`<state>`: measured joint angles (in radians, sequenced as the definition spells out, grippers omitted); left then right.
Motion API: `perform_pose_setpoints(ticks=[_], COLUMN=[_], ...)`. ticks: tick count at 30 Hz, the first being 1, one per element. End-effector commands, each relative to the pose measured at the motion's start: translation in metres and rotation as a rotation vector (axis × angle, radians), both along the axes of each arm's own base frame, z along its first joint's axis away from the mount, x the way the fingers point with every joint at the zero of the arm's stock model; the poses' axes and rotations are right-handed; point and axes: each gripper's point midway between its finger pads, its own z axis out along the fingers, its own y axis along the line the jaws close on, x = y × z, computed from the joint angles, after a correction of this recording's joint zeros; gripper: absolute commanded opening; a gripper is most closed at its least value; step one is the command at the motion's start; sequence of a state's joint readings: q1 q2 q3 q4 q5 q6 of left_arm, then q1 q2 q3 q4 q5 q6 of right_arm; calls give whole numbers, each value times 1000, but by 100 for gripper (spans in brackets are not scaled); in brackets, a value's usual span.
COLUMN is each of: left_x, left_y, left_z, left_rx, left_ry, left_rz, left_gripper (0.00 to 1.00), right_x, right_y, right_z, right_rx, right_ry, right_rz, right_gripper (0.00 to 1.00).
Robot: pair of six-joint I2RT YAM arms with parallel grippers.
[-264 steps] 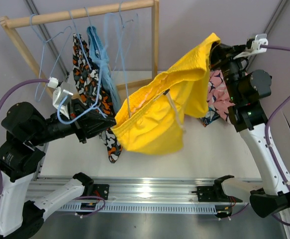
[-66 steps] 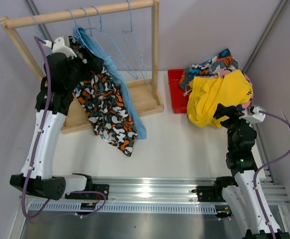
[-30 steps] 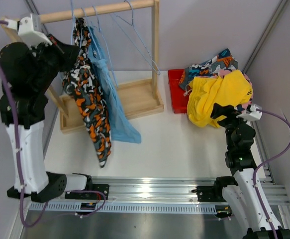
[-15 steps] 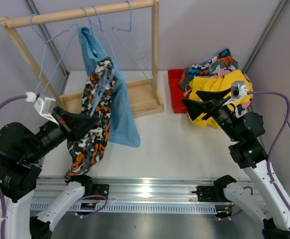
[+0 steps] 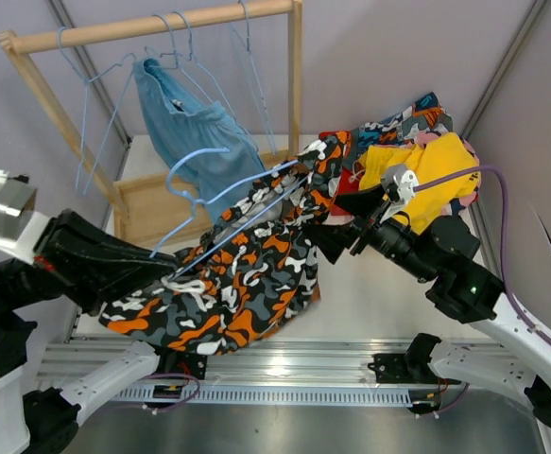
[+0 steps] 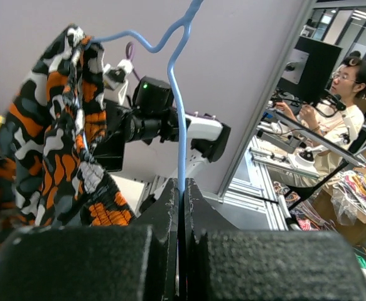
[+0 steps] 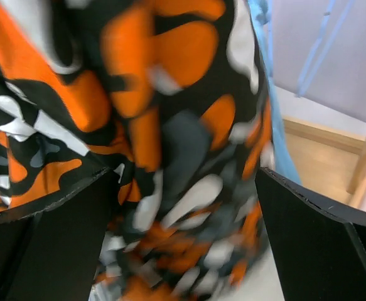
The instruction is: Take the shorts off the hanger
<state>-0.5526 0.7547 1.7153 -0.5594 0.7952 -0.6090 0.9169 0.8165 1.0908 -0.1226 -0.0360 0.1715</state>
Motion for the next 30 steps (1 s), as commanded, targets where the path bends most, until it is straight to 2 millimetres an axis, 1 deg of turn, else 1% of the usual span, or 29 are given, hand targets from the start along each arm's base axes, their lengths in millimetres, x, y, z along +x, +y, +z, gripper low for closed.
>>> perform_pose_setpoints(ticks=[1,3,6,7,9,10,11,14,15,17,20,22,23,24,25,26,27,30], left_x=[-6,-1,-1,-1,-3,-4,-5,-6,-5,-3,-4,-6,-6,-8,-7,-7,-6,-10], left_y=[2,0,0,-1,-2,-3,-4,-3,-3,-4,-5,-4,-5,-5,-5,-6,-6,-6], left_z=[19,18,17,16,16,15,14,16,15,12,10,11,11,13,13,12,11,11], left_rx=[-30,-24,-18,-17,-18,-18,-17,-19,-15,-7,-5,-8,-7,-12,-12,-10,-8,-12], left_ry=[-46,-35,-32,-28,-29,-25,-20,-25,-22,-16,-13,-16,-16,-19,-18,-17,-12,-9], left_rz=[-21,-9,-10,-16,-31,-46,-55,-58,-55,-48,-59,-66,-74,-79,-81,-82,-84,-105], left_gripper=[0,0,0,0,0,0,0,0,0,0,0,0,0,0,0,0,0,0], right_x=[3,2,2,0,1,0,1,4,3,4,6,8,11,19,23,28,38,57], right_y=[-23,-32,-42,-46,-50,-52,-50,-45,-46,-47,-56,-59,-60,-57,-56,-53,-46,-46], right_z=[29,33,35,39,39,44,41,46,54,61,78,88,89,86,89,88,84,90], right_rx=[35,45,54,67,69,88,87,83,88,75,90,107,93,74,72,59,39,54], right_ry=[-72,-83,-99,-111,-129,-147,-150,-180,-195,-220,-295,-341,-362,-367,-382,-390,-385,-398], right_rz=[-108,-134,-164,-170,-185,-189,-188,-186,-186,-195,-238,-261,-284,-302,-314,-320,-326,-339], right_gripper=[100,99,100,99,99,99,99,100,100,99,99,99,100,100,99,99,100,99])
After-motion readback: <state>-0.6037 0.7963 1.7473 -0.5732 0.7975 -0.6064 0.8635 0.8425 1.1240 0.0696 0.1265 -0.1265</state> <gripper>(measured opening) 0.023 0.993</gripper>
